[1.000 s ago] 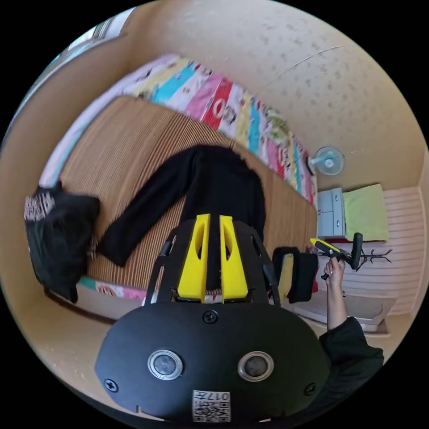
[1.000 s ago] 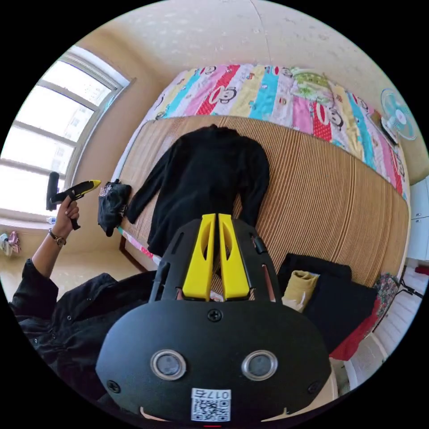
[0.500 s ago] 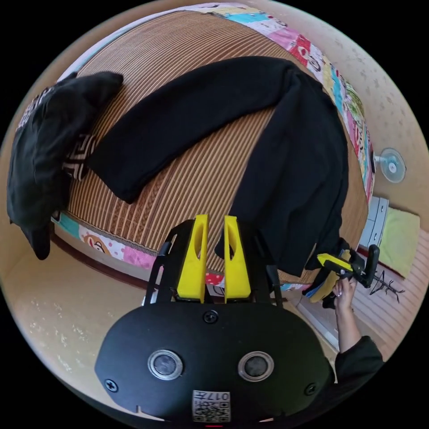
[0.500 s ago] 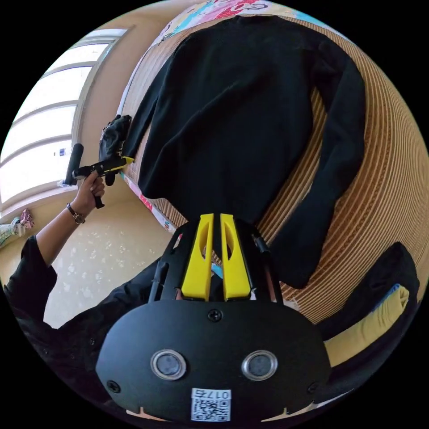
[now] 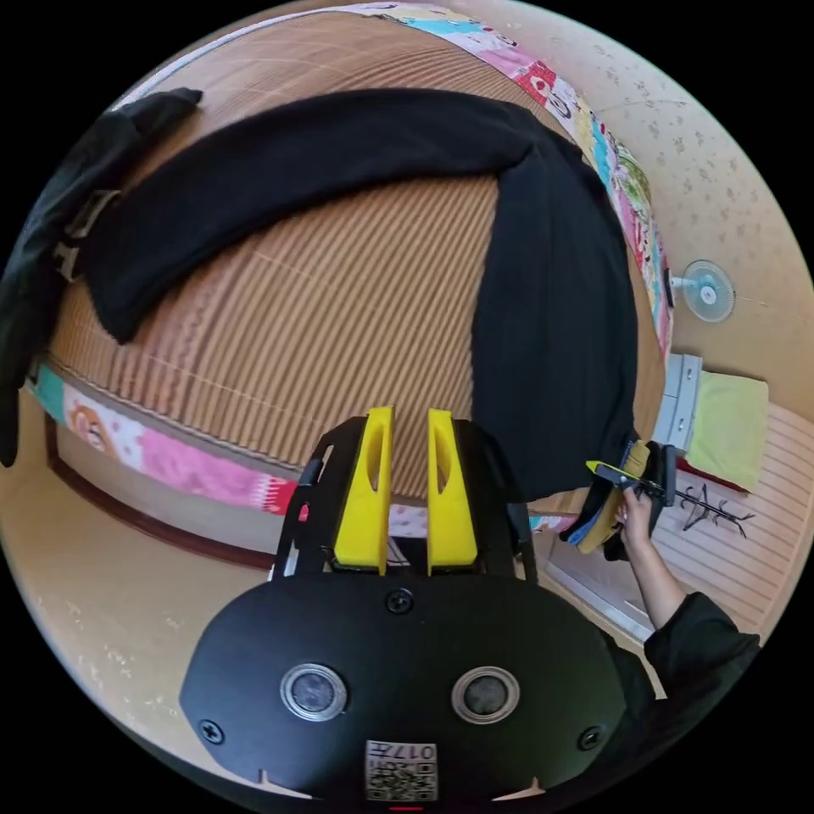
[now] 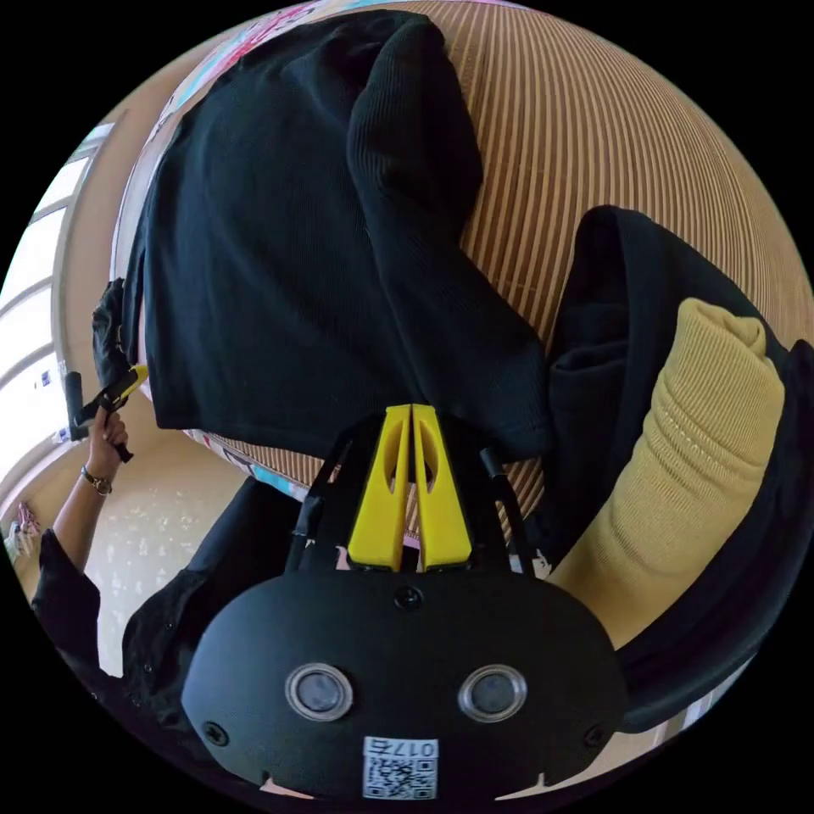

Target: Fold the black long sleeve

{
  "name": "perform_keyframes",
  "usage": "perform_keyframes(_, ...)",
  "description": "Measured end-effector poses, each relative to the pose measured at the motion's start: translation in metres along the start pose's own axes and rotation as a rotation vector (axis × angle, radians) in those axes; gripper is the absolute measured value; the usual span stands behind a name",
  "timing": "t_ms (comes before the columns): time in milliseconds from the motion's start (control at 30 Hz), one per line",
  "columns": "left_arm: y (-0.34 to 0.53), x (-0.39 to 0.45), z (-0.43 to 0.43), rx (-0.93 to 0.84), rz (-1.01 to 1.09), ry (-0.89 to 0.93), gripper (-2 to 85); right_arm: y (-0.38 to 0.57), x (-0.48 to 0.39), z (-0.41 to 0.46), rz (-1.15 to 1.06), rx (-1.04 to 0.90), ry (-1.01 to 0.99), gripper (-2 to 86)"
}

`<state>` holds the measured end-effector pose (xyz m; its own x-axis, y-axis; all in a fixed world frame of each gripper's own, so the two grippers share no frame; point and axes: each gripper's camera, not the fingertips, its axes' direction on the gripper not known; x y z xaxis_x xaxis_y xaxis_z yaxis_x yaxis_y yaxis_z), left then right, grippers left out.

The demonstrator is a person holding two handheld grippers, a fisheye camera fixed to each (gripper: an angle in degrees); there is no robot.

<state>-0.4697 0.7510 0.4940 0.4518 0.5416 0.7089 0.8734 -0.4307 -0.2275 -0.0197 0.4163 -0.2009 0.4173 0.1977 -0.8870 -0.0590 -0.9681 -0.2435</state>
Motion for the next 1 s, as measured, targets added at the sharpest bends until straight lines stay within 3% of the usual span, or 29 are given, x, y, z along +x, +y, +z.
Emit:
perform_keyframes(200,0.015,0.007,0.03,0.025,-0.026,0.047,3.4,0.012,-0.026,0.009,-0.097,-0.044,0.204,0.4)
perform_keyframes(267,0.012,0.015,0.04,-0.132,0.087,0.104,0.1,0.021,-0.035,0.011,-0.12,-0.042,0.272,0.4)
perform_keyframes(400,0.03,0.02,0.008,-0.173,0.262,-0.115,-0.7,0.057,-0.051,0.018,-0.2,-0.037,0.36,0.4)
perform_keyframes(500,0.051,-0.033,-0.036,-0.11,0.116,-0.157,-0.9,0.091,-0.058,0.027,-0.233,-0.043,0.364,0.4)
perform_keyframes(567,0.078,-0.097,-0.068,-0.054,-0.106,-0.149,-0.8,0.114,-0.06,0.032,-0.237,-0.038,0.339,0.4)
perform_keyframes(667,0.111,-0.151,-0.089,0.029,-0.247,0.071,-0.4,0.142,-0.062,0.041,-0.248,-0.032,0.303,0.4)
perform_keyframes(733,0.118,-0.163,-0.086,0.056,-0.229,0.193,0.4,0.148,-0.063,0.044,-0.255,-0.04,0.32,0.3)
perform_keyframes(867,0.093,-0.159,-0.051,-0.025,-0.119,0.216,6.9,0.139,-0.06,0.043,-0.255,-0.121,0.334,0.3)
perform_keyframes(1000,0.064,-0.145,-0.014,-0.109,-0.064,0.301,6.8,0.125,-0.039,0.031,-0.161,-0.198,0.239,0.3)
